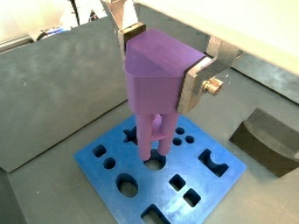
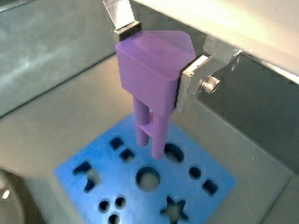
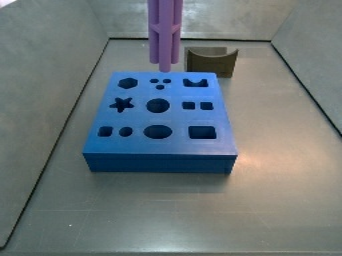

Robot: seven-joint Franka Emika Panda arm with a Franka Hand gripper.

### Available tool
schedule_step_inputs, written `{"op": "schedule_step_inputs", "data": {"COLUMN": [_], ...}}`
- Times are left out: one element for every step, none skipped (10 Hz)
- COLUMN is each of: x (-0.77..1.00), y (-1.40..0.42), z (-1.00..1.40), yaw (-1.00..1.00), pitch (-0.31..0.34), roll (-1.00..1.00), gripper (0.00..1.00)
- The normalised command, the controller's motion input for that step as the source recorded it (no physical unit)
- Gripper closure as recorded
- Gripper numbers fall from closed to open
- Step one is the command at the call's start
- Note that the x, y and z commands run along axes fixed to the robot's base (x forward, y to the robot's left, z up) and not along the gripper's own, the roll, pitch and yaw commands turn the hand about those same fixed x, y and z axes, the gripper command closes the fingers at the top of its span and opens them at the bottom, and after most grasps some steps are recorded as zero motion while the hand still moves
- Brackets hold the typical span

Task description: Insert the 3 prong object.

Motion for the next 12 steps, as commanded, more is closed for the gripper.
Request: {"op": "schedule_step_inputs", "data": {"x": [-0.26,-0.22,-0.18,-0.11,-0.01,0.04,0.13,0.15,0.19,0.28,0.24,0.12], "y": [0.96,0.87,0.93,0.93,0.76,0.47,0.27,0.18,0.05,0.00,0.03,0.00], "z": [-0.95,-0.98,-0.95,-0.74,-0.49,-0.31,-0.17,-0.13,-0.13,-0.20,-0.23,-0.29], "yaw": [-0.03,-0.13,-0.03,0.00,0.00,0.01,0.00,0.00,0.00,-0.06,-0.17,-0.25], "pitch": [-0.121,-0.109,-0.116,-0.167,-0.094,0.000,0.000,0.009,0.014,0.019,0.041,0.027], "roll": [0.07,0.05,0.00,-0.06,-0.10,-0.04,-0.02,-0.01,-0.01,-0.01,0.00,0.00], "gripper": [1.00,1.00,1.00,1.00,1.00,1.00,1.00,1.00,1.00,1.00,1.00,1.00]}}
